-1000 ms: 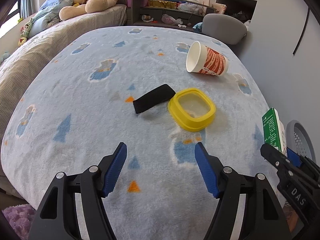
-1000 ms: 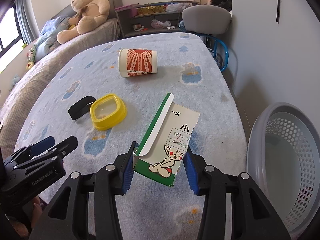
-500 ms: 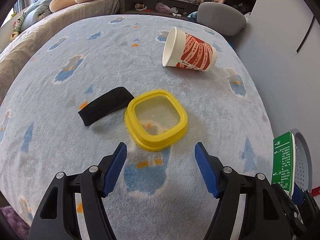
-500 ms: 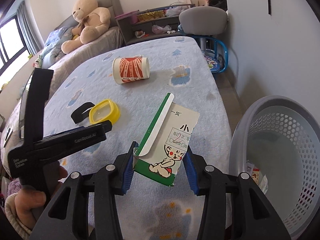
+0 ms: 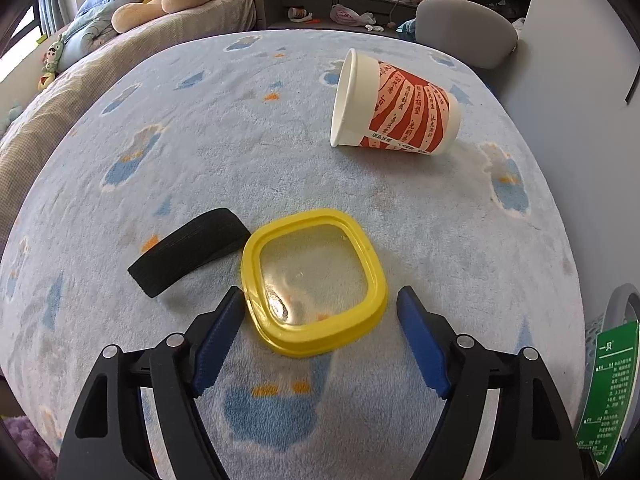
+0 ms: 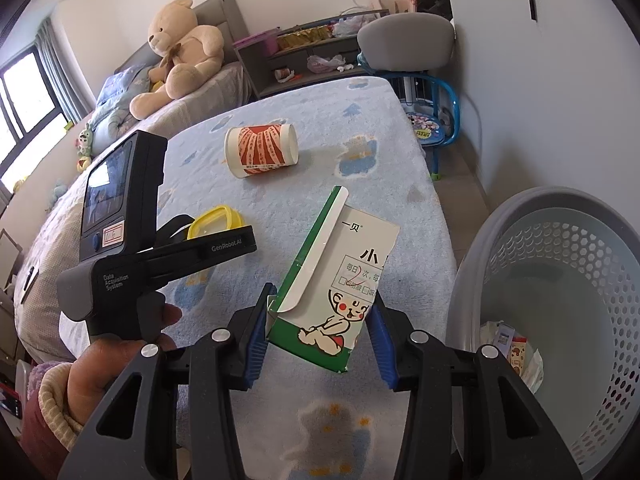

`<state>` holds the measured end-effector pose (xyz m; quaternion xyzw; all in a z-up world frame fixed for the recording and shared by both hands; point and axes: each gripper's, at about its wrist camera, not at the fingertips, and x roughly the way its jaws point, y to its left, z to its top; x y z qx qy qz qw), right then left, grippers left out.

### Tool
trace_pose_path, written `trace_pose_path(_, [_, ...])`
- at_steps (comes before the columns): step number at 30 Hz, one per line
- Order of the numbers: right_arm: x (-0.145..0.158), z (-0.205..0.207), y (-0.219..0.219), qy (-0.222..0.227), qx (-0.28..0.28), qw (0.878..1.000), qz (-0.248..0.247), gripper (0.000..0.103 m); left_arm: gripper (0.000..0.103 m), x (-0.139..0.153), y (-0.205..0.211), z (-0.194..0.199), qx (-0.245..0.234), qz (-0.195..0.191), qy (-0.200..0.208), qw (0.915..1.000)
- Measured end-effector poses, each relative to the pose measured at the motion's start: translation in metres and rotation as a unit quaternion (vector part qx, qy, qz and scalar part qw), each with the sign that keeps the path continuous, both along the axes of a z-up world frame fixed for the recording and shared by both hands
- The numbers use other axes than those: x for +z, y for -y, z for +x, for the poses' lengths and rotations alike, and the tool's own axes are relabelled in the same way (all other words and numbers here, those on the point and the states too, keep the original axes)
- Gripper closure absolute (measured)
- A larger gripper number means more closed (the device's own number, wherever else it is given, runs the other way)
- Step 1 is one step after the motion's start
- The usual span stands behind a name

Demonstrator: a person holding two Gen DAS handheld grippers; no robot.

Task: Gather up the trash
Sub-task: 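Grasp the yellow square lid with the left tool while the right tool holds the carton, then carry the yellow lid and milk carton over the grey basket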

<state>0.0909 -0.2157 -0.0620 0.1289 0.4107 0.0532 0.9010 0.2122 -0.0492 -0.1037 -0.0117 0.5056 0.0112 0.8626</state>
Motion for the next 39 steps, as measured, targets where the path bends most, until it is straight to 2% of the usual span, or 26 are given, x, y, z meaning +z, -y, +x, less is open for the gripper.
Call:
trace_pose_path(11, [0.0, 0.0, 0.002, 0.001, -0.003, 1.0, 0.002, 0.059, 0.033, 0.004, -0.002, -0.003, 0.0, 0.002, 0.016, 0.9999])
trace_pose_path(17, [0.003, -0.003, 0.009, 0.004, -0.01, 1.0, 0.003, 0.059, 0.034, 0.021, 0.001, -0.034, -0.028, 0.025, 0.042, 0.9984])
trace_pose_path(24, [0.017, -0.02, 0.025, 0.011, -0.024, 1.0, -0.001, 0.059, 0.033, 0.051, 0.012, -0.074, -0.068, 0.025, 0.074, 0.9946])
trace_pose_path(32, [0.021, -0.064, 0.081, -0.008, -0.078, 0.996, -0.032, 0.059, 0.033, 0.078, 0.063, -0.117, -0.134, -0.013, 0.093, 0.9865])
trace_pose_path(39, [0.019, -0.097, 0.137, -0.024, -0.131, 0.99, -0.052, 0.059, 0.033, 0.076, 0.119, -0.143, -0.196, -0.027, 0.082, 0.9768])
